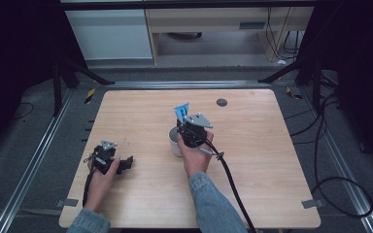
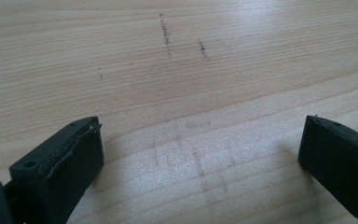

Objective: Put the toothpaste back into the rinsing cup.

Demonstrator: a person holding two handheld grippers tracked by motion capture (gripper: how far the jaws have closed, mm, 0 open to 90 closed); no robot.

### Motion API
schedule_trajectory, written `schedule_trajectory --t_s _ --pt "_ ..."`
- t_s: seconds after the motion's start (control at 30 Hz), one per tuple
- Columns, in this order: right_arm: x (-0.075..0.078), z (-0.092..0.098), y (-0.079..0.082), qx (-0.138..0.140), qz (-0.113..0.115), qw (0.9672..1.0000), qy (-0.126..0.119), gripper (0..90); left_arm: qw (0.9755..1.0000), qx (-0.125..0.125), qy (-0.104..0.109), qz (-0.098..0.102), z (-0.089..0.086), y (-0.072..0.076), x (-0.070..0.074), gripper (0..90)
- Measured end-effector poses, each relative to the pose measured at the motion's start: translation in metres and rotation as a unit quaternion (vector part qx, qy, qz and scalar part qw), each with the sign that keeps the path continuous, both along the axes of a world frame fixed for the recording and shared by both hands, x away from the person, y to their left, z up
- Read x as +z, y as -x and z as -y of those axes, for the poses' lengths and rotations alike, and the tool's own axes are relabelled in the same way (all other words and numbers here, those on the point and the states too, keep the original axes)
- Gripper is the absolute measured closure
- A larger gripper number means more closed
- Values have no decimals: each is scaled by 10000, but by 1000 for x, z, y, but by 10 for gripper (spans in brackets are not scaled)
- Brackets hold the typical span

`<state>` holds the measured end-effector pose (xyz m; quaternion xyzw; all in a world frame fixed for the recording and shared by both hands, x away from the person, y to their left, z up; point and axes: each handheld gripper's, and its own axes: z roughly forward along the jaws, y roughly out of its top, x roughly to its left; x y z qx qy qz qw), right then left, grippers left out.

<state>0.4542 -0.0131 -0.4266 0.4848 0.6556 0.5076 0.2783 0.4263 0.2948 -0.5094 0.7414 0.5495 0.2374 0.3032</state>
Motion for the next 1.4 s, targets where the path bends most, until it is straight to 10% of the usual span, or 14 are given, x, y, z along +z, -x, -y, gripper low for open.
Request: schedule_trajectory --t_s 1.4 --pt "2 11 -7 105 -255 9995 -167 631 10000 5 2 1 0 0 0 0"
